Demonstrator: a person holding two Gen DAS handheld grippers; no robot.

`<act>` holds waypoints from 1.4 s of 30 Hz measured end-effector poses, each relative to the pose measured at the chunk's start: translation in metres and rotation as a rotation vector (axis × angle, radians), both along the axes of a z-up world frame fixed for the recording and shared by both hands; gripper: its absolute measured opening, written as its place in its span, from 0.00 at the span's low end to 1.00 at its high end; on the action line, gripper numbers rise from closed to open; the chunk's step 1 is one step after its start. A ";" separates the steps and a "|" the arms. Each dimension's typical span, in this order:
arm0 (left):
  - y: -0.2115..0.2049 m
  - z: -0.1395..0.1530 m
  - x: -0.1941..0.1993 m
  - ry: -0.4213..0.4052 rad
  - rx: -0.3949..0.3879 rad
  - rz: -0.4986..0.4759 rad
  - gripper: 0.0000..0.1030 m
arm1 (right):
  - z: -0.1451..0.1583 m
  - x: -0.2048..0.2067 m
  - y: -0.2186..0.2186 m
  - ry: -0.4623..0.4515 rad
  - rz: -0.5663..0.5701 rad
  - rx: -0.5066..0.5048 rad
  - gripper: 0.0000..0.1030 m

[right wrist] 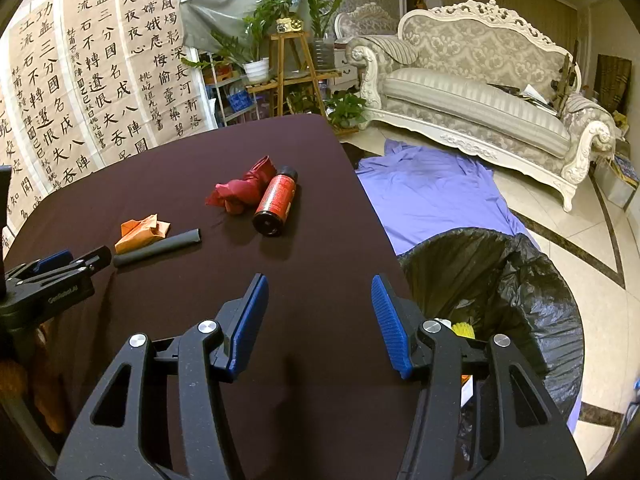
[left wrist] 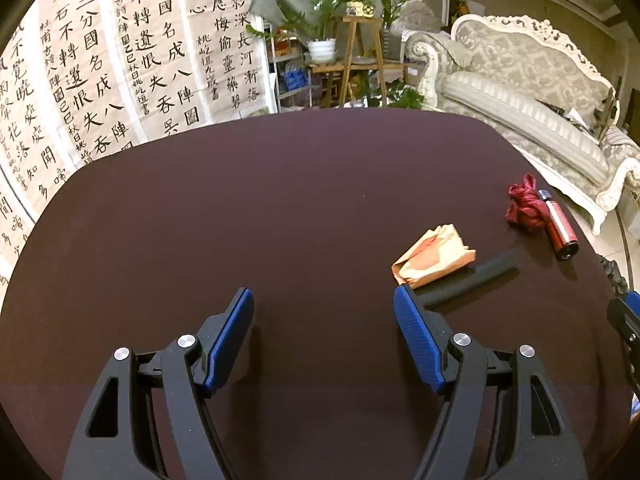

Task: Collect trash
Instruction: 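Close the left tool on the orange paper while the right tool grasps the black rod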

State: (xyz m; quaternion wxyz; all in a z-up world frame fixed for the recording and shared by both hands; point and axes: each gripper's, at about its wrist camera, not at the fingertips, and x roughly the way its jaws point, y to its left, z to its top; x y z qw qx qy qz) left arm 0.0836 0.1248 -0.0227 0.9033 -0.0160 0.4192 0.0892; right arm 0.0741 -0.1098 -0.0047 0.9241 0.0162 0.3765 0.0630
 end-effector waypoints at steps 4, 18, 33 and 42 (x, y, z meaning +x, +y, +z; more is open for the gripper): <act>-0.001 -0.006 0.007 0.044 0.007 -0.006 0.69 | 0.000 -0.001 0.000 0.001 0.002 0.000 0.51; -0.018 -0.005 -0.002 0.034 0.060 -0.082 0.71 | -0.001 -0.001 0.000 0.001 0.003 0.000 0.56; -0.039 -0.003 -0.010 0.024 0.041 -0.167 0.71 | -0.002 -0.001 0.001 0.000 0.004 -0.002 0.56; -0.032 -0.004 0.010 0.020 0.030 -0.148 0.71 | -0.006 -0.003 0.006 0.004 0.009 -0.022 0.56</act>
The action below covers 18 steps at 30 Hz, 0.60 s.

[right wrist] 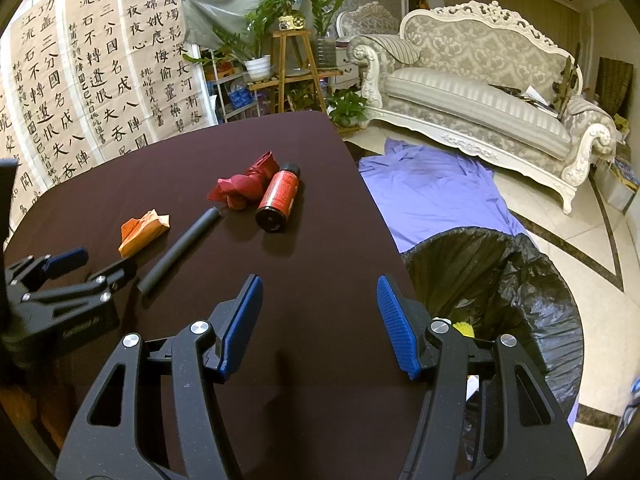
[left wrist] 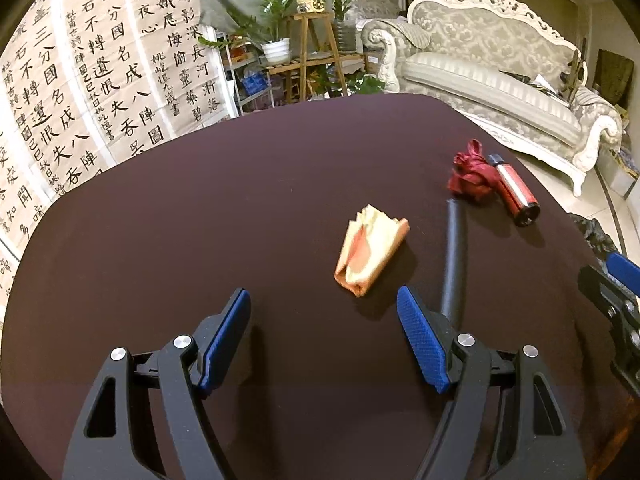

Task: Collect trash
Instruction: 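Close the left tool on the orange paper while the right tool grasps the black rod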

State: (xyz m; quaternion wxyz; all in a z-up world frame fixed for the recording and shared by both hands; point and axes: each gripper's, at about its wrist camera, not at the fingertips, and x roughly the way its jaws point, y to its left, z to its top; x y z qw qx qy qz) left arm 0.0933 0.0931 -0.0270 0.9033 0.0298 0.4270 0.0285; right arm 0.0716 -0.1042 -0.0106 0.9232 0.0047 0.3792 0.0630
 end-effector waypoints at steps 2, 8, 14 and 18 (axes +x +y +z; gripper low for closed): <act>0.001 -0.001 0.005 0.003 -0.007 -0.001 0.71 | 0.000 0.000 0.000 0.003 0.000 -0.001 0.56; -0.001 -0.001 0.022 -0.007 -0.006 -0.025 0.73 | -0.001 0.001 0.004 0.011 0.006 -0.012 0.56; 0.000 -0.003 0.024 0.003 -0.037 -0.077 0.39 | -0.001 0.002 0.011 0.019 0.015 -0.023 0.56; 0.006 -0.001 0.019 -0.002 -0.055 -0.070 0.27 | -0.001 0.003 0.018 0.023 0.024 -0.026 0.56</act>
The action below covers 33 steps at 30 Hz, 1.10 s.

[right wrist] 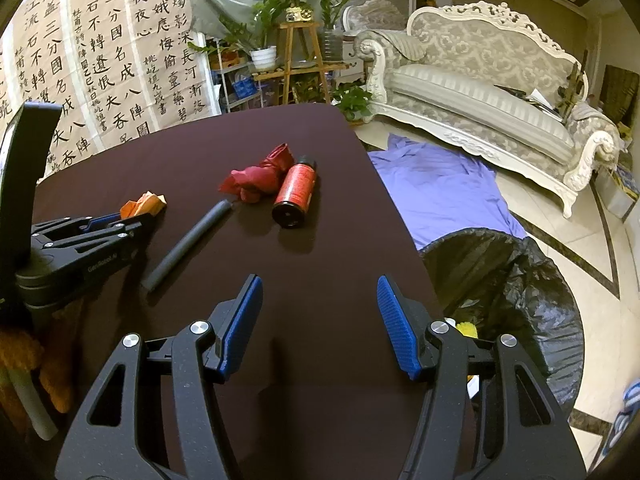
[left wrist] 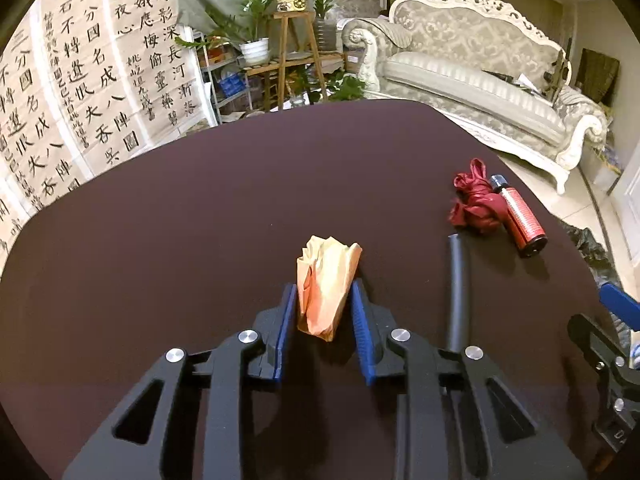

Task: Collect trash
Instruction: 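Close the left tool on the orange paper while the right tool grasps the black rod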

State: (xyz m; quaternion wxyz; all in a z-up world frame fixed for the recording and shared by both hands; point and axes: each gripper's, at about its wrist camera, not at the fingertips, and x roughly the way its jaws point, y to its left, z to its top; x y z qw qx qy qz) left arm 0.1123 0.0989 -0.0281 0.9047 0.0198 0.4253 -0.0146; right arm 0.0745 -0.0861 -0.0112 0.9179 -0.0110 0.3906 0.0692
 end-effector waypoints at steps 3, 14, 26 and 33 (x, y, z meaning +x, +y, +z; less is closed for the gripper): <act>0.006 0.001 -0.006 -0.003 -0.008 0.018 0.27 | 0.000 0.000 0.010 0.004 0.018 0.000 0.56; 0.060 0.004 -0.040 -0.014 0.032 0.150 0.27 | 0.001 0.005 0.063 0.012 0.100 0.013 0.56; 0.109 0.001 -0.053 0.000 0.050 0.293 0.27 | -0.008 0.042 0.095 0.091 0.078 0.006 0.56; 0.110 -0.001 -0.050 -0.004 0.074 0.294 0.27 | -0.010 0.041 0.100 0.089 0.072 -0.047 0.45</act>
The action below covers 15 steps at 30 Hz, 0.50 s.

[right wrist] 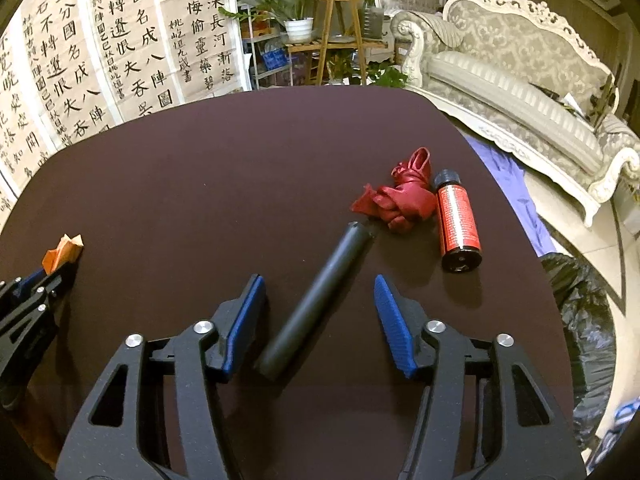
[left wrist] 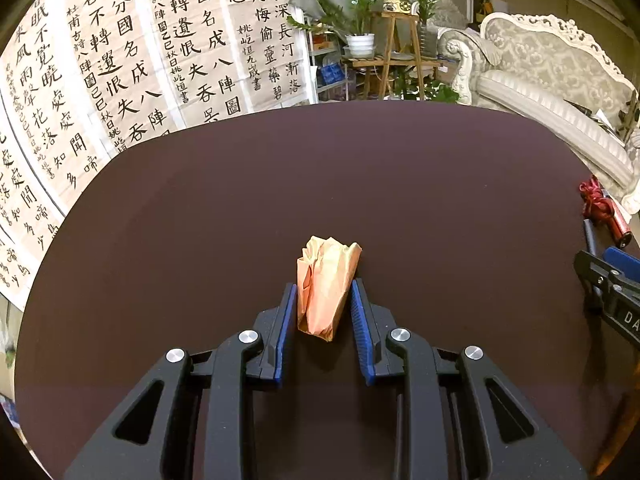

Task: Collect trash
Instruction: 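Close the left tool on the orange paper while the right tool grasps the black rod, then carry the orange paper and black rod over the bin and open both tools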

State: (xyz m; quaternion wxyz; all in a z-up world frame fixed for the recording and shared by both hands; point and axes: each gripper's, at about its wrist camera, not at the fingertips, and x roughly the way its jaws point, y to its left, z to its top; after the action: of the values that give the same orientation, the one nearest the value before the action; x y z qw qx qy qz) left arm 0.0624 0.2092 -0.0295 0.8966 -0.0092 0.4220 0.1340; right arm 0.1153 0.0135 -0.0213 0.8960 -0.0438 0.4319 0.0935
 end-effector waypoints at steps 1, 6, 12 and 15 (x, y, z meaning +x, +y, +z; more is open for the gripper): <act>0.000 0.000 0.000 0.000 -0.002 0.000 0.27 | 0.000 -0.001 0.001 -0.002 0.003 -0.003 0.42; -0.002 0.000 -0.005 -0.004 -0.012 0.004 0.27 | 0.000 -0.007 0.006 -0.016 0.025 -0.031 0.28; -0.002 0.000 -0.004 -0.005 -0.016 0.004 0.27 | 0.001 -0.014 0.014 -0.026 0.044 -0.052 0.13; -0.003 0.000 -0.004 -0.004 -0.013 0.004 0.27 | 0.001 -0.016 0.014 -0.027 0.043 -0.050 0.13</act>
State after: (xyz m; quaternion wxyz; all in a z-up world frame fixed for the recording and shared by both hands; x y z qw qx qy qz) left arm 0.0580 0.2064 -0.0292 0.8971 -0.0159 0.4210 0.1332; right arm 0.0992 0.0279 -0.0205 0.8981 -0.0768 0.4210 0.1012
